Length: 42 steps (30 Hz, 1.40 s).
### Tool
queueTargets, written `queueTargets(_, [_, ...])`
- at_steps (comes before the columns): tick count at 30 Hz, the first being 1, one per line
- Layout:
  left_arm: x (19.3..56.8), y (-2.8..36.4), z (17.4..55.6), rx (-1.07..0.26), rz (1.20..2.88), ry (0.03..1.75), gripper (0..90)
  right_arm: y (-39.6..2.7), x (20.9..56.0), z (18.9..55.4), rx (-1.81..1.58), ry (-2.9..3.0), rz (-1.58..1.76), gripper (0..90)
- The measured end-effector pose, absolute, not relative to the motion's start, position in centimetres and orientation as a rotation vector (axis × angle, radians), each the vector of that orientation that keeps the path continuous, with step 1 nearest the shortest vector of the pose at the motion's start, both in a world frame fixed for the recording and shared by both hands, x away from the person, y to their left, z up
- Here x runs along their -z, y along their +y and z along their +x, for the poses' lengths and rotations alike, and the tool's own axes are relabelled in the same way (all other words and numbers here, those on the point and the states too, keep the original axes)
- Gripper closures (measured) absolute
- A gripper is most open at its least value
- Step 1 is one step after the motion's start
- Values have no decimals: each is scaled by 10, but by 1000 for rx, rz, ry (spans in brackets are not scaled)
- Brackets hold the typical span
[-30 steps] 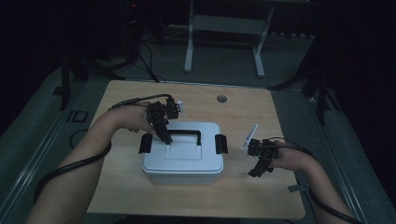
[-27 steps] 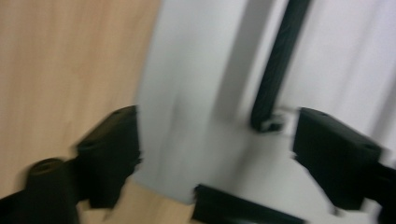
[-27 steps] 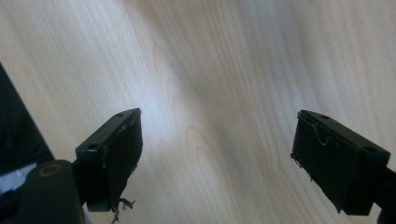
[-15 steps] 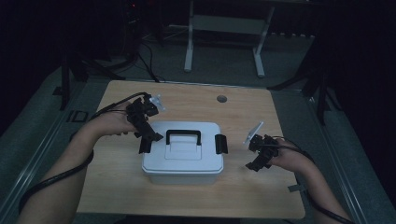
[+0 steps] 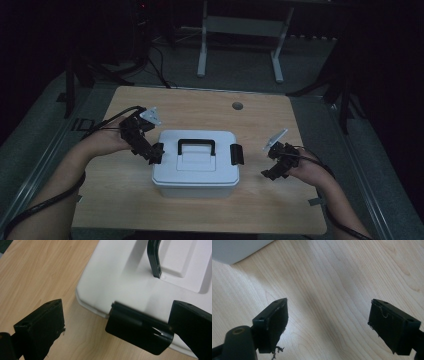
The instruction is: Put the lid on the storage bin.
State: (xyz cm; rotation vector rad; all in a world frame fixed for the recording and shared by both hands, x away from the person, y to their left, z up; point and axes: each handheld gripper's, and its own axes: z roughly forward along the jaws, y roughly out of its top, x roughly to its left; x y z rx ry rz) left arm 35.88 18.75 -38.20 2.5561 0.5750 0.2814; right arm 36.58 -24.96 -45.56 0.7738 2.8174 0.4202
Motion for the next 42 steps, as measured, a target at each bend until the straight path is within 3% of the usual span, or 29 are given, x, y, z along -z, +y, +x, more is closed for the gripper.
queueTargets(35, [413, 273, 307, -308, 2483, 765, 2, -273, 461, 353, -530, 2739, 886, 157])
queueTargets(42, [433, 296, 292, -301, 2472, 834, 2, -281, 465, 349, -540, 2722, 899, 156])
